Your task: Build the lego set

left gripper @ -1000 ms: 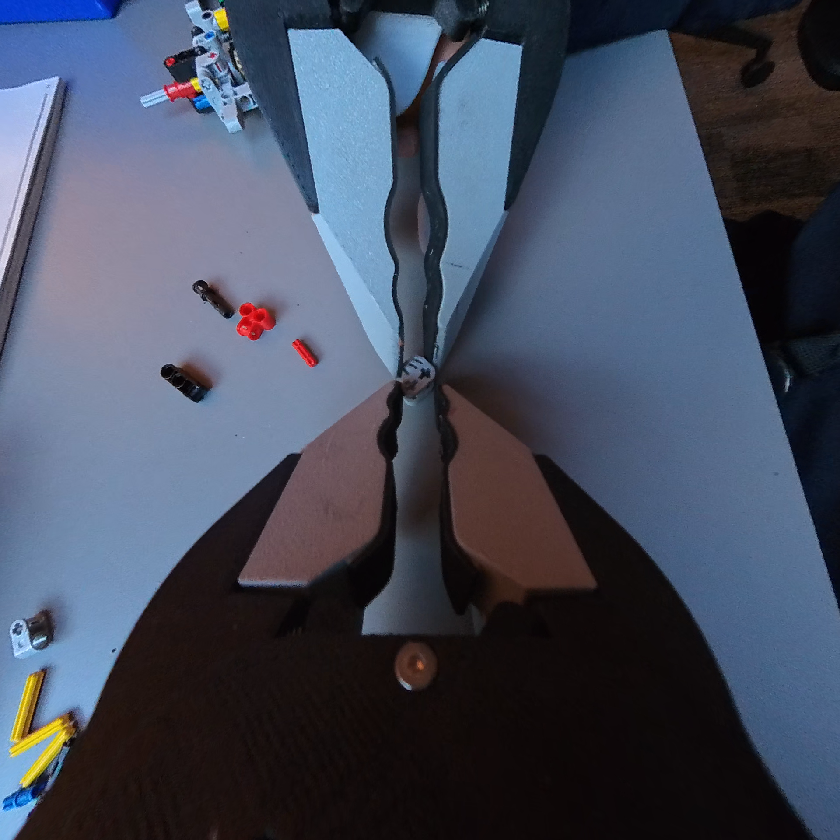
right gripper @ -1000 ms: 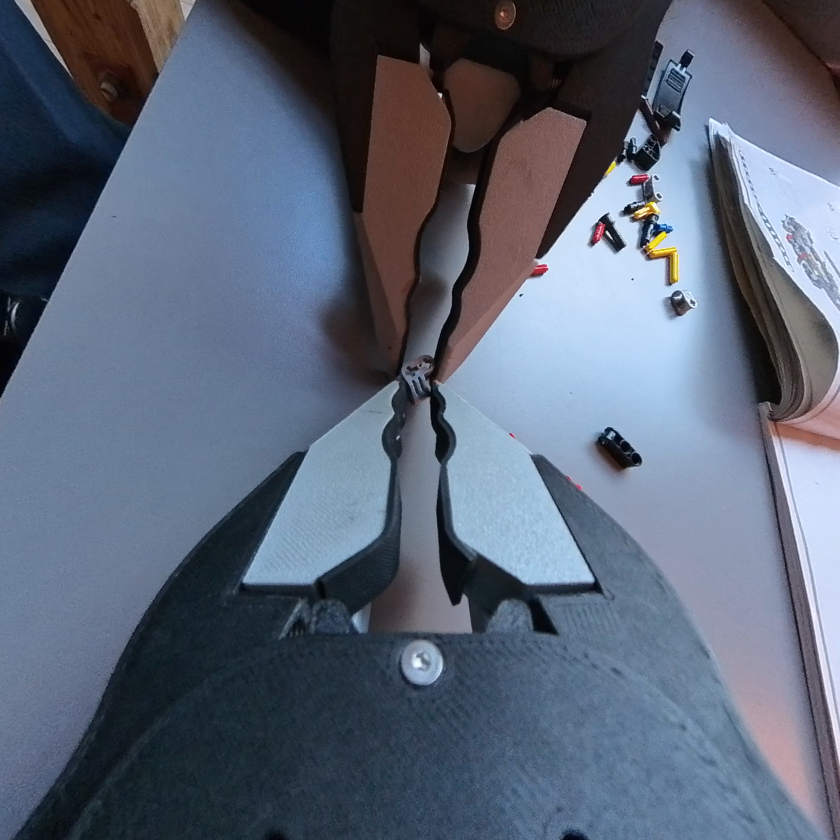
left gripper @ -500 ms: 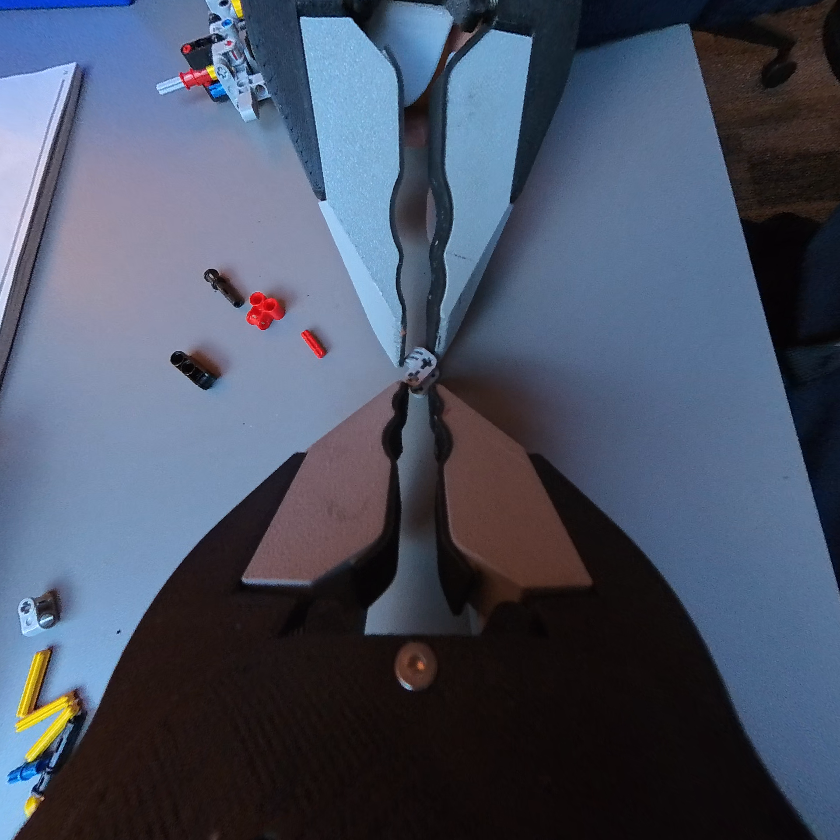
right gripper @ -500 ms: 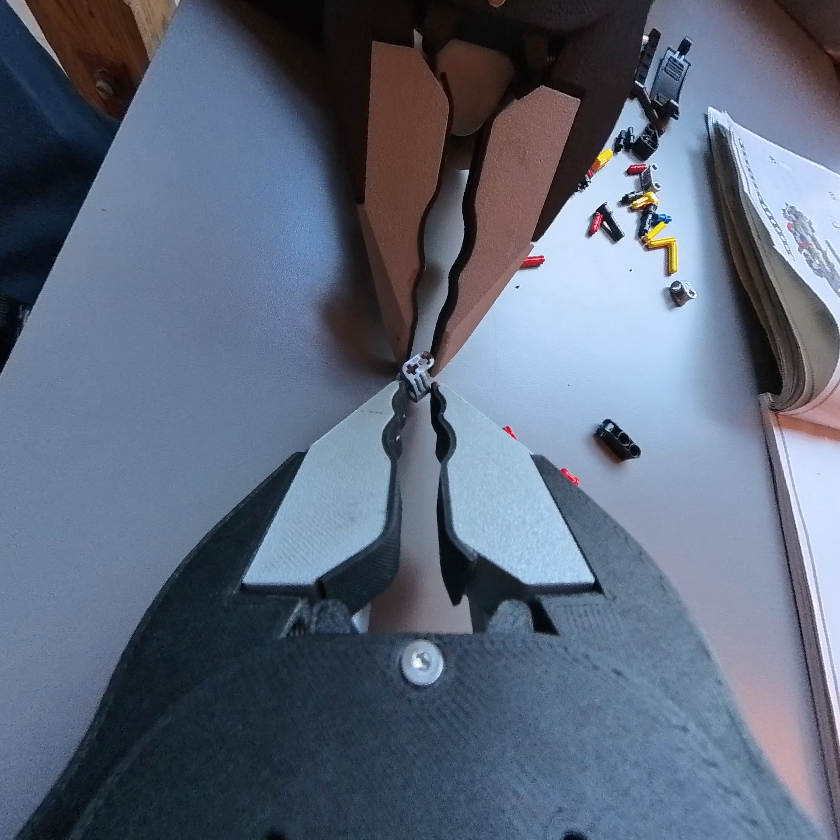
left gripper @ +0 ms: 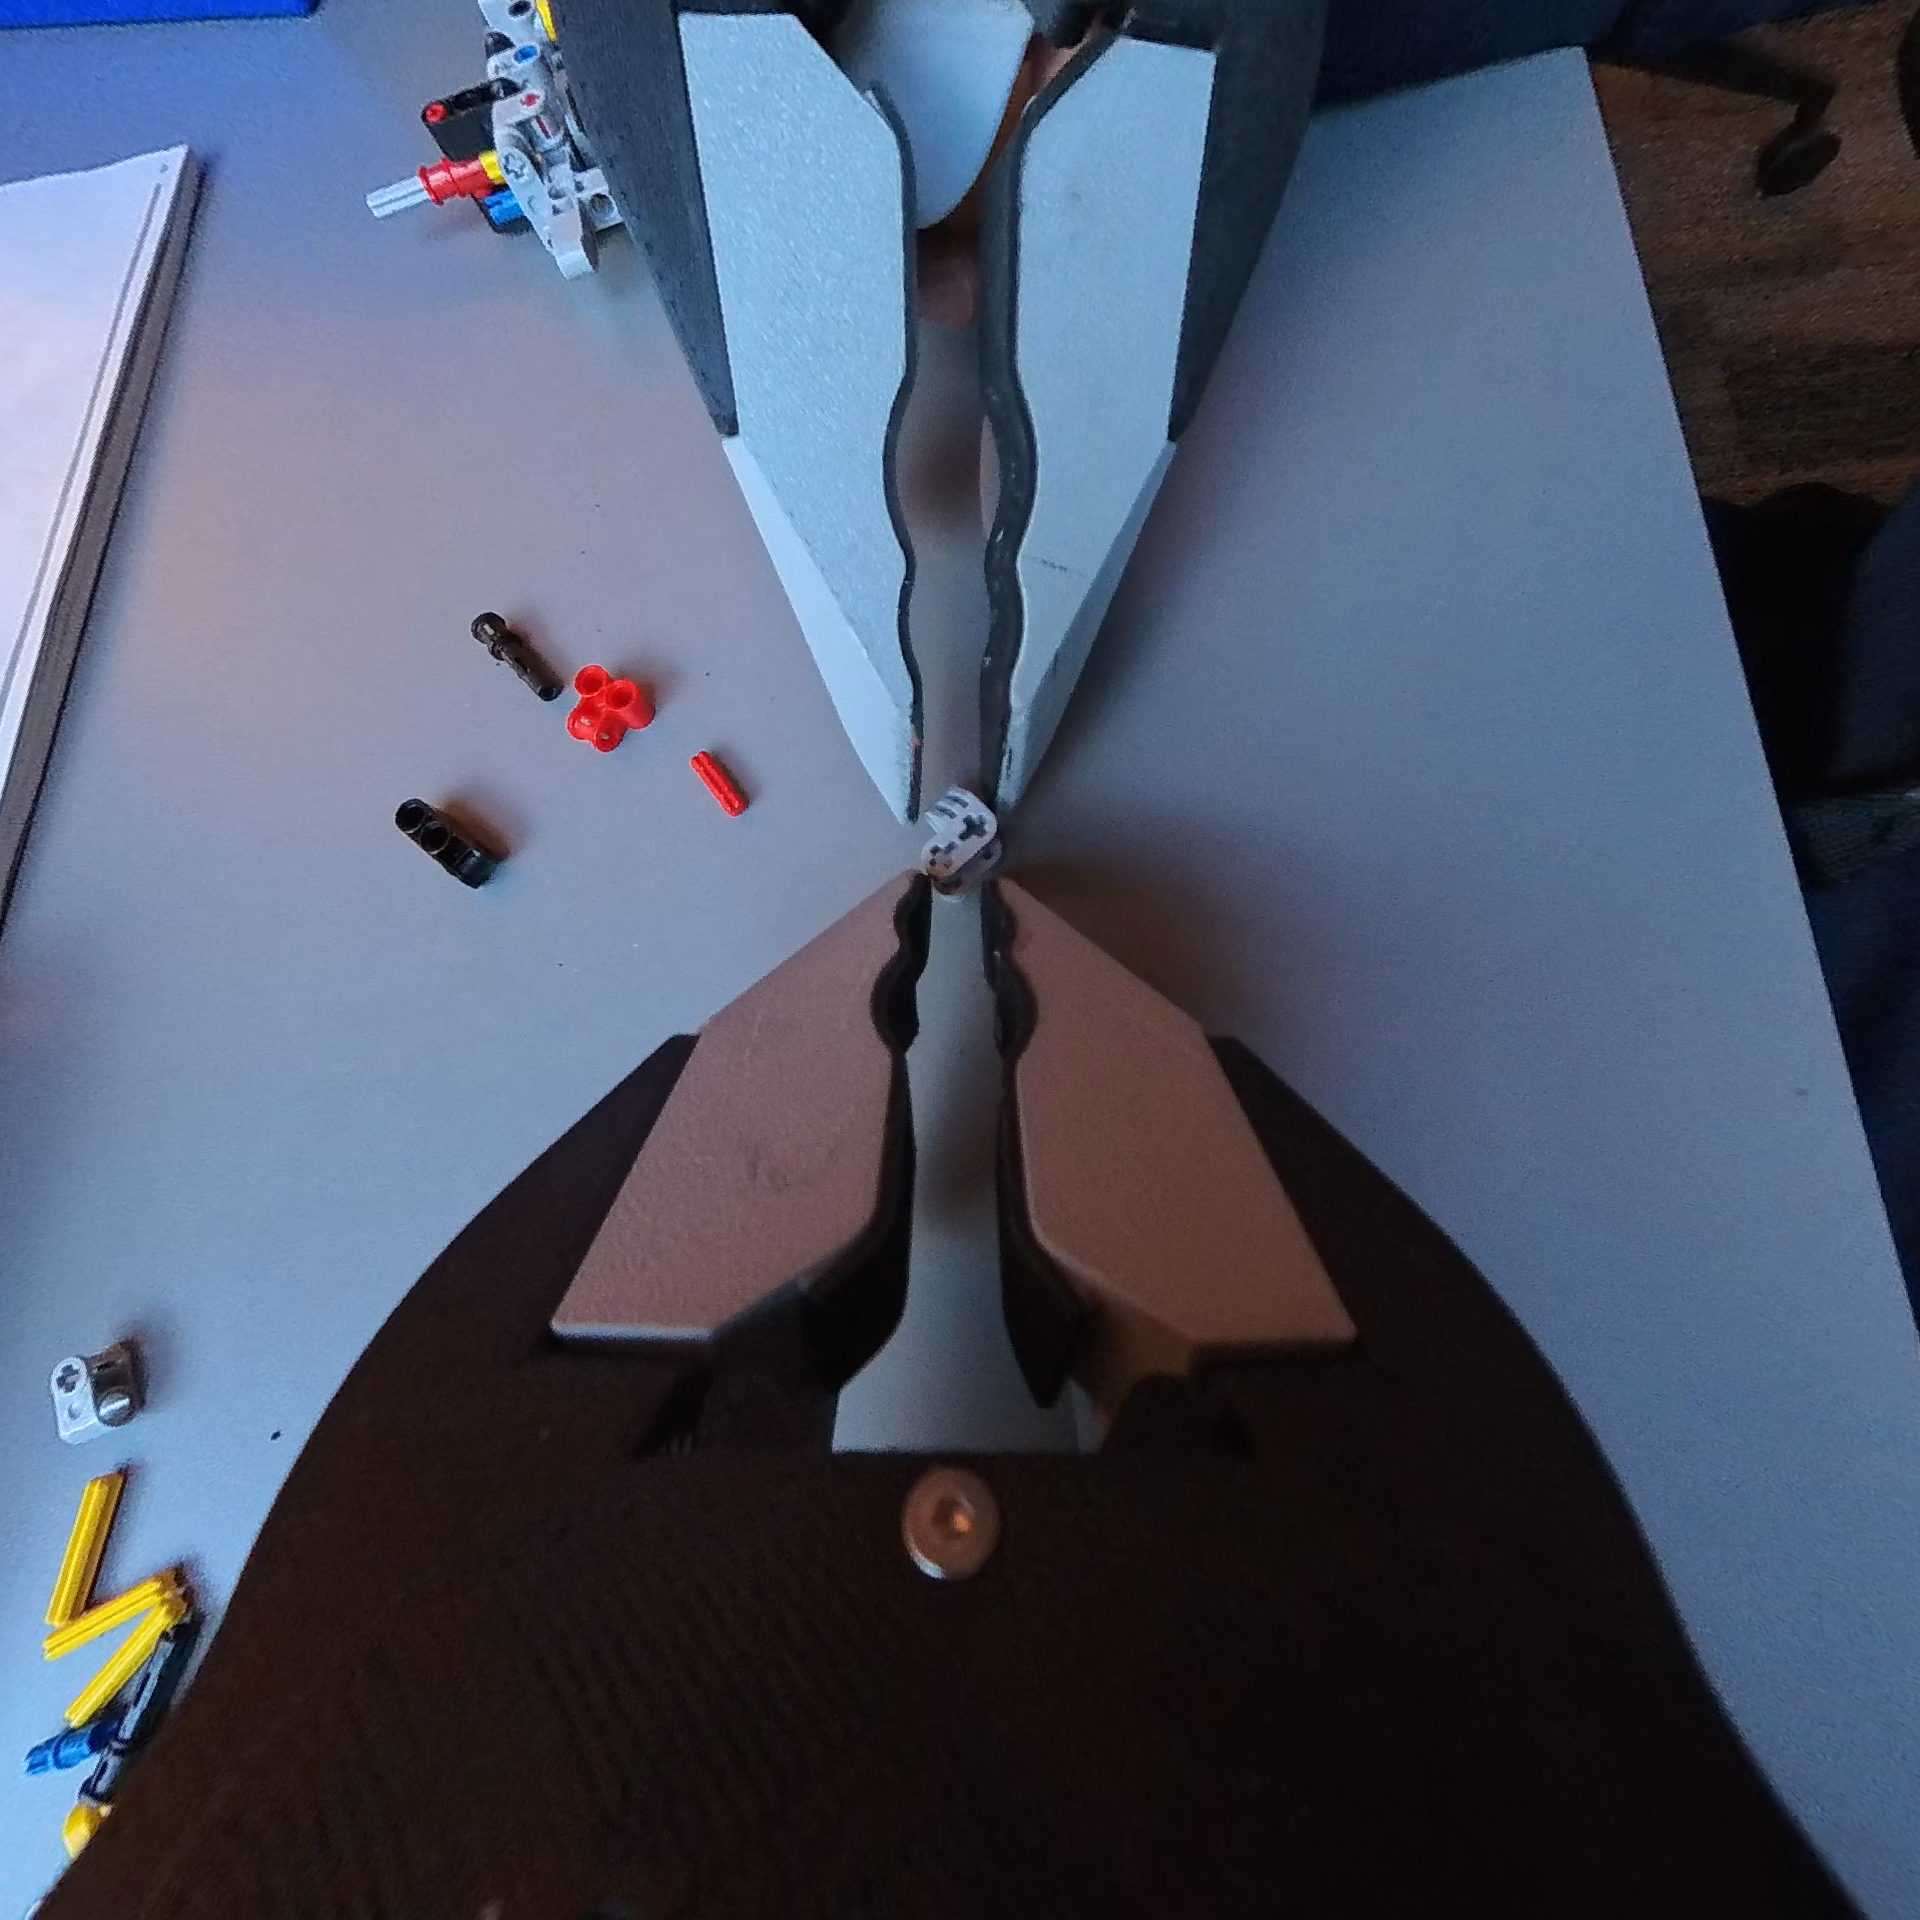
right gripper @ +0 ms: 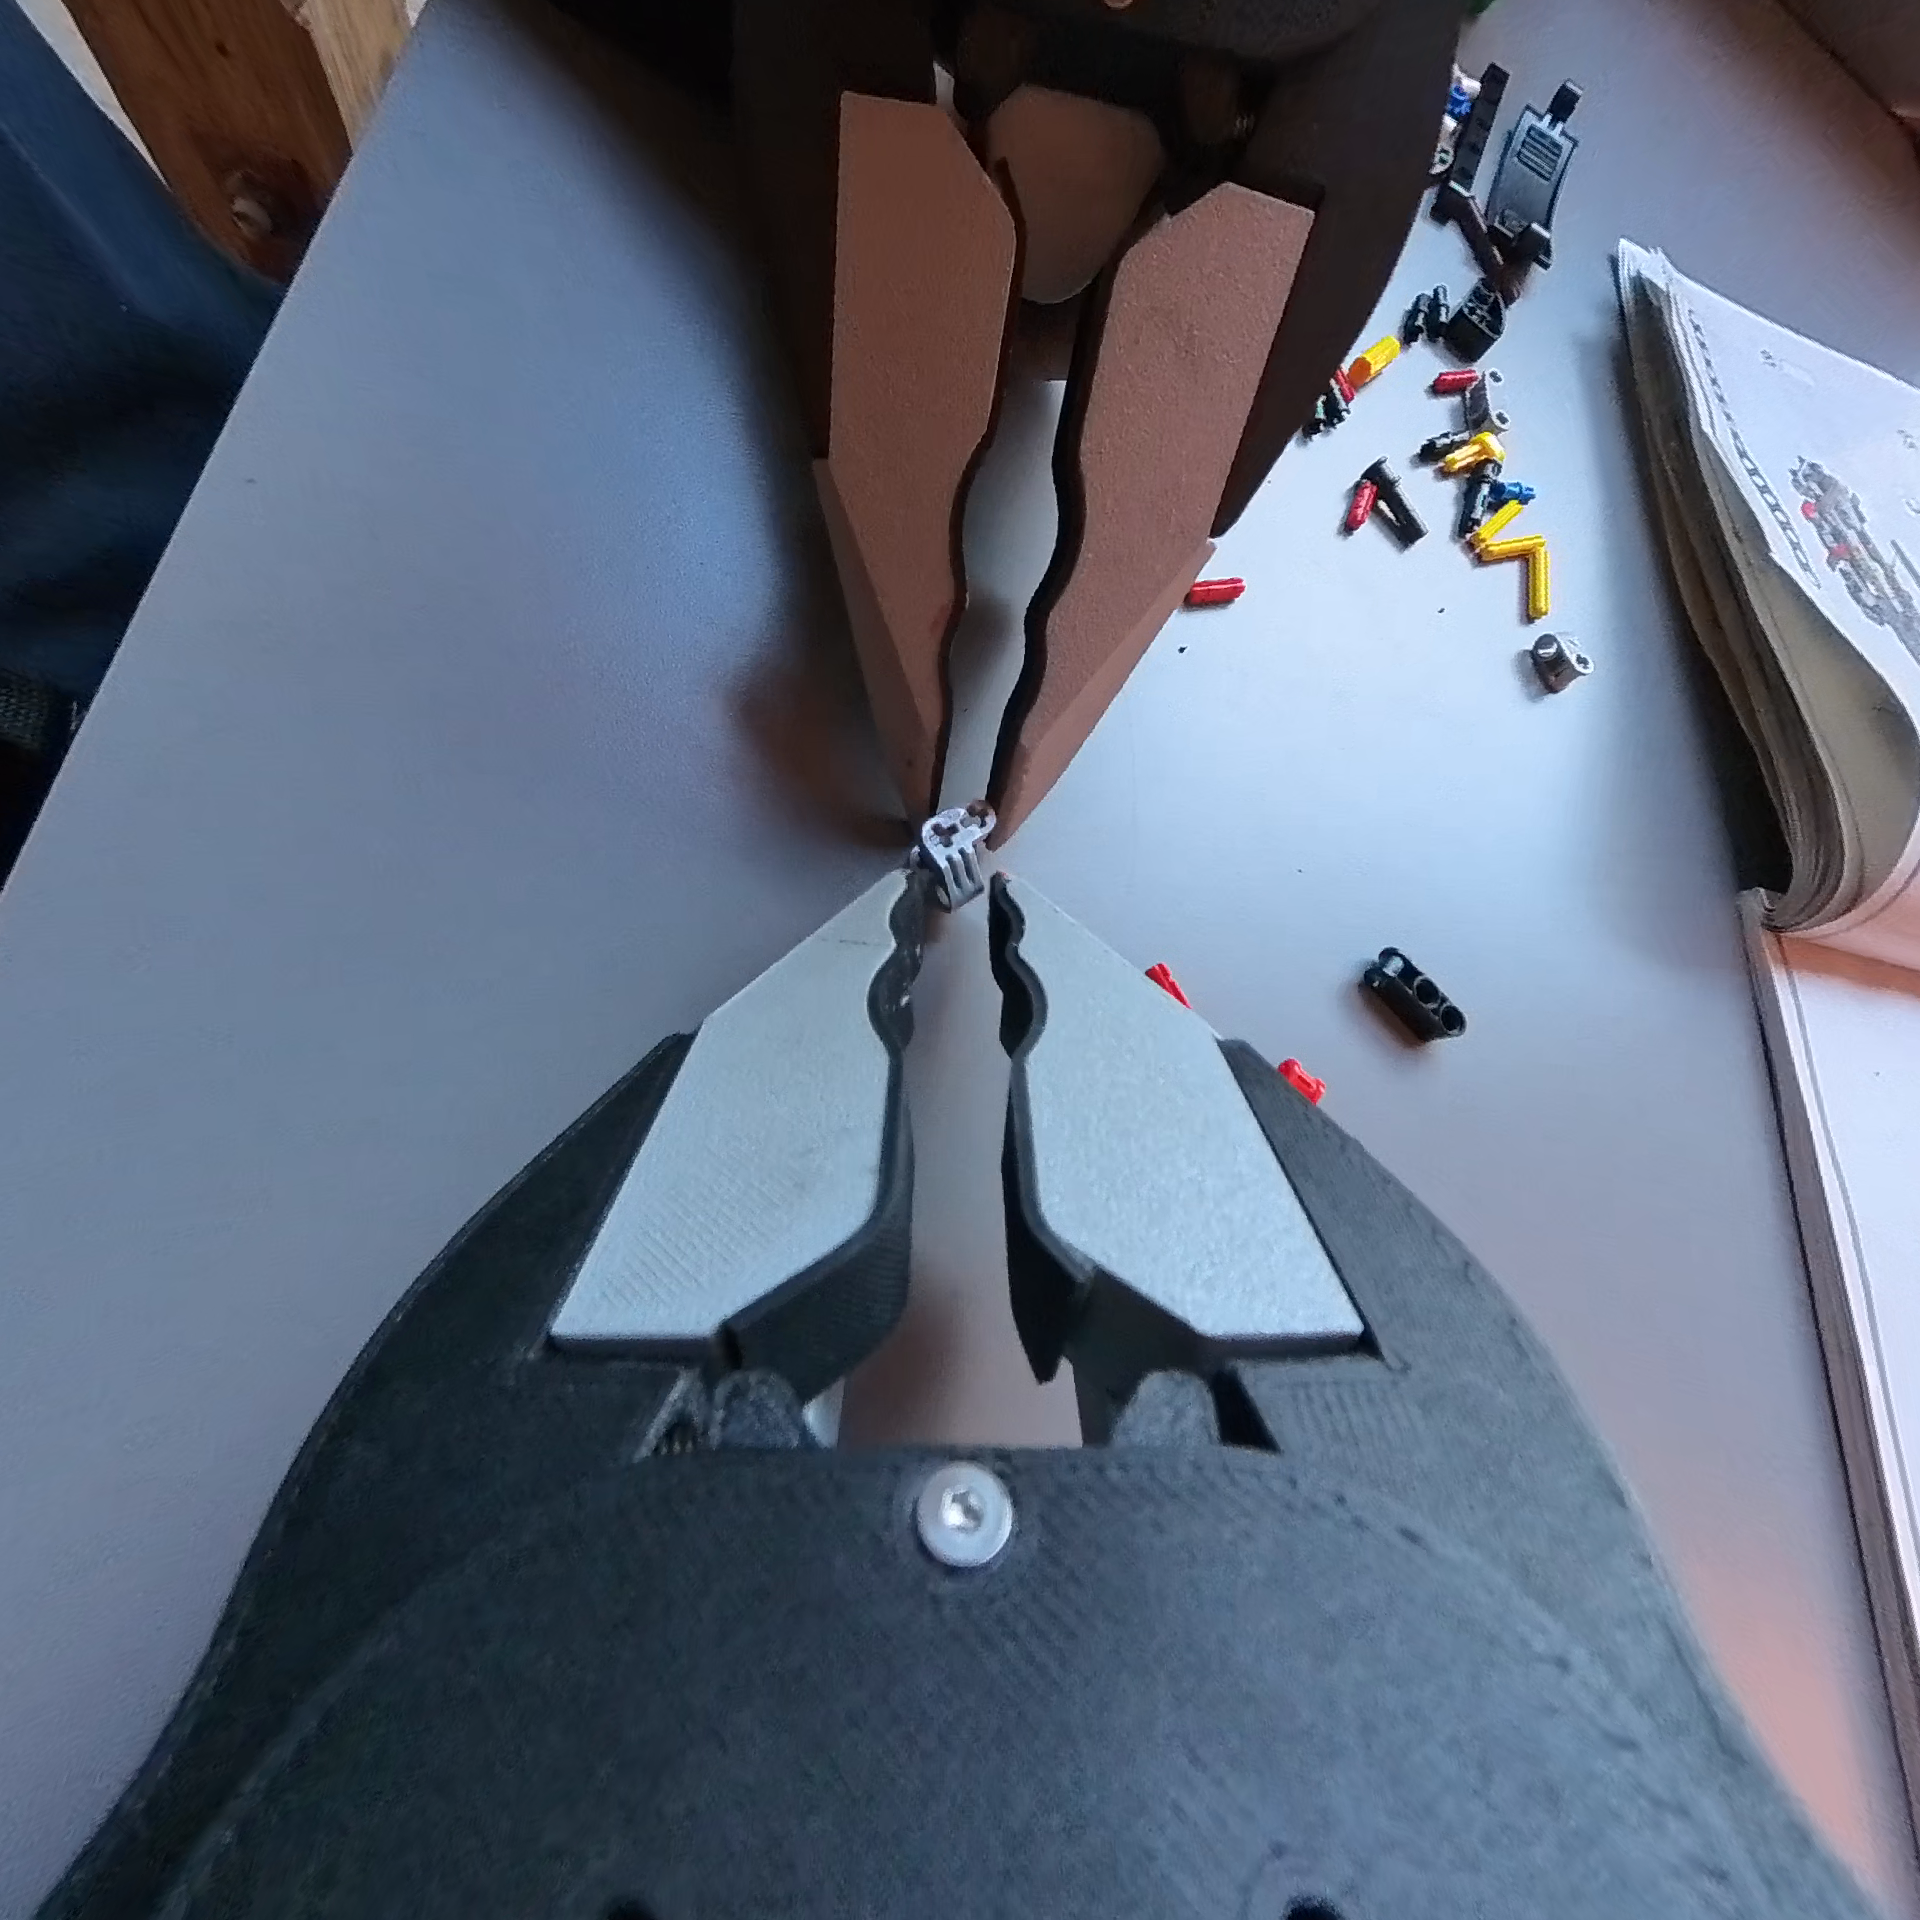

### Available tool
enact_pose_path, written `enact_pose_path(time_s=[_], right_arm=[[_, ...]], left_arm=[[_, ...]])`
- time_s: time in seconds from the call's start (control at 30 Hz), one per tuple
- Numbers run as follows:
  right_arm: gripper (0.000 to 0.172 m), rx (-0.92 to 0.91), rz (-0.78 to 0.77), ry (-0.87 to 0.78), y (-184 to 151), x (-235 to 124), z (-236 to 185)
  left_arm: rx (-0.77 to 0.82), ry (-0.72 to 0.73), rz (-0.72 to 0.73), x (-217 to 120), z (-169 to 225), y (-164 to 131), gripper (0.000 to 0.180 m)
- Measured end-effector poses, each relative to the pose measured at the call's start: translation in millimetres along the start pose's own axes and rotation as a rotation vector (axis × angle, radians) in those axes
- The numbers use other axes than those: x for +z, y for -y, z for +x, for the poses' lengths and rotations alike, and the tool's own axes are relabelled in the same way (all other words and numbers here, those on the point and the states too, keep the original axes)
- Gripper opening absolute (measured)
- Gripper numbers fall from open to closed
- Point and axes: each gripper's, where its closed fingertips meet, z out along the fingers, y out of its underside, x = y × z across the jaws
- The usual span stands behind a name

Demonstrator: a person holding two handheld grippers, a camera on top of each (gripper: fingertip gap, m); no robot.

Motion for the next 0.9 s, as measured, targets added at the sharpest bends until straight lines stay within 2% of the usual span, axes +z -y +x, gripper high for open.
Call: enact_pose_path(time_s=[0.47, 0.9], right_arm=[[0.012, 0.038, 0.027, -0.062, -1.3, -16.5, 15.3], [0.011, 0.125, -0.041, -0.126, -18.9, -17.3, 33.0]], left_arm=[[-0.007, 0.000, 0.000, -0.7, 0.2, -0.6, 0.008], [0.000, 0.002, -0.014, -5.4, 1.2, -3.4, 0.013]])
